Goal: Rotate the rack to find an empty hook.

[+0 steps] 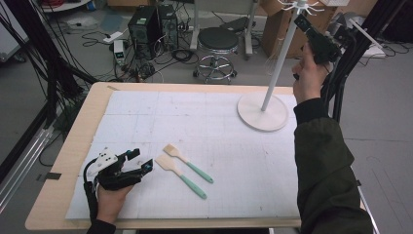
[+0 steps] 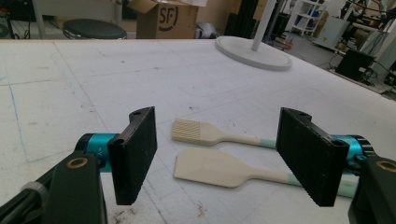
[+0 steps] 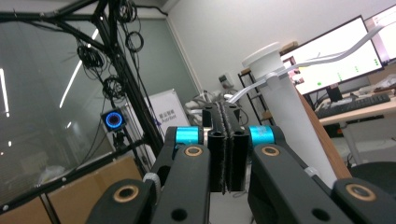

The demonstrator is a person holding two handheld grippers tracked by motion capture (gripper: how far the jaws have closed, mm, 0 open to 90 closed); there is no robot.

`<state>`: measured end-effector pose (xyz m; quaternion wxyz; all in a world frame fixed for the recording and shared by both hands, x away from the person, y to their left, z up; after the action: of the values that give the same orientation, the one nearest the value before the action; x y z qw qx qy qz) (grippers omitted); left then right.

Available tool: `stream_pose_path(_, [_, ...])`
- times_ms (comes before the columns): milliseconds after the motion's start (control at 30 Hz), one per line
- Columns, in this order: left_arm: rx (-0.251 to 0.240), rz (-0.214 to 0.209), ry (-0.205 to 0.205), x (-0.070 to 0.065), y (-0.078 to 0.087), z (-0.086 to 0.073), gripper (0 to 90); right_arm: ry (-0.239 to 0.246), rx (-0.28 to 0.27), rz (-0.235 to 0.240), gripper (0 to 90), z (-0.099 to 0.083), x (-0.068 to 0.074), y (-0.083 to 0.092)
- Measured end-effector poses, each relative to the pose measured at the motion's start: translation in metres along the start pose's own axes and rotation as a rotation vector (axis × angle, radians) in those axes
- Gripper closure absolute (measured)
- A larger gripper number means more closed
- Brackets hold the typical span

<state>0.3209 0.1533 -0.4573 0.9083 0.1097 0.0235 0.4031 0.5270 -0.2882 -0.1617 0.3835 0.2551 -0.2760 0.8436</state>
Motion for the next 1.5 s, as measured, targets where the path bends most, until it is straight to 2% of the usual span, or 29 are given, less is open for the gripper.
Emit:
stream_pose_path(100, [-0.007,0.003,0.008,0.001,0.001,0.0,29.7,0.003,0.0,-0.007,89.1,-0.001,0.001,0.006])
stream_pose_path(133, [-0.009,0.004,0.01,0.001,0.001,0.001,29.7,0.004,0.004,-0.006,84.0,-0.002,0.001,0.008])
stream_pose_path(233, [-0.008,0.005,0.01,0.001,0.002,0.001,29.8,0.013,0.015,-0.012,76.4,-0.006,0.002,0.013])
stream_pose_path(267, [-0.009,0.003,0.008,0.0,0.002,0.001,29.8,0.019,0.02,-0.006,70.5,-0.009,0.003,0.015])
stream_pose_path(333, [-0.01,0.003,0.008,0.0,0.003,0.001,29.8,0.022,0.031,-0.012,67.8,-0.014,0.004,0.017])
stream_pose_path(400, [-0.01,0.001,0.009,0.0,0.003,0.001,29.8,0.024,0.047,-0.014,60.6,-0.022,0.003,0.019])
stream_pose_path(667, [-0.007,-0.015,0.011,-0.002,0.002,0.0,29.8,0.034,0.122,-0.009,54.9,-0.052,0.007,0.027])
stream_pose_path(733, [-0.005,-0.023,0.01,-0.003,0.001,0.0,29.8,0.041,0.137,0.009,54.9,-0.06,0.01,0.03])
stream_pose_path(900, [-0.017,-0.042,0.017,-0.007,0.0,0.002,29.8,0.041,0.171,0.015,53.2,-0.079,0.018,0.037])
stream_pose_path(1233, [-0.024,-0.04,0.024,-0.007,0.002,0.003,29.8,0.031,0.227,0.05,50.7,-0.111,0.031,0.048])
stream_pose_path(1500, [-0.033,-0.034,0.021,-0.01,0.008,0.005,29.8,0.011,0.283,0.052,53.1,-0.149,0.032,0.062])
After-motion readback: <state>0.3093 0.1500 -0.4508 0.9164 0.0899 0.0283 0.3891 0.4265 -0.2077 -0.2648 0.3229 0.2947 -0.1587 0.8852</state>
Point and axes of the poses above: each handheld gripper's, and its own axes: y roughly backward along the jaws, z roughly out of its top, x roughly to its left, the point moved 9 cm from there along -y, roughly forward along the jaws, and after that the axes turned 15 degrees about -y, right-handed, at the moved point
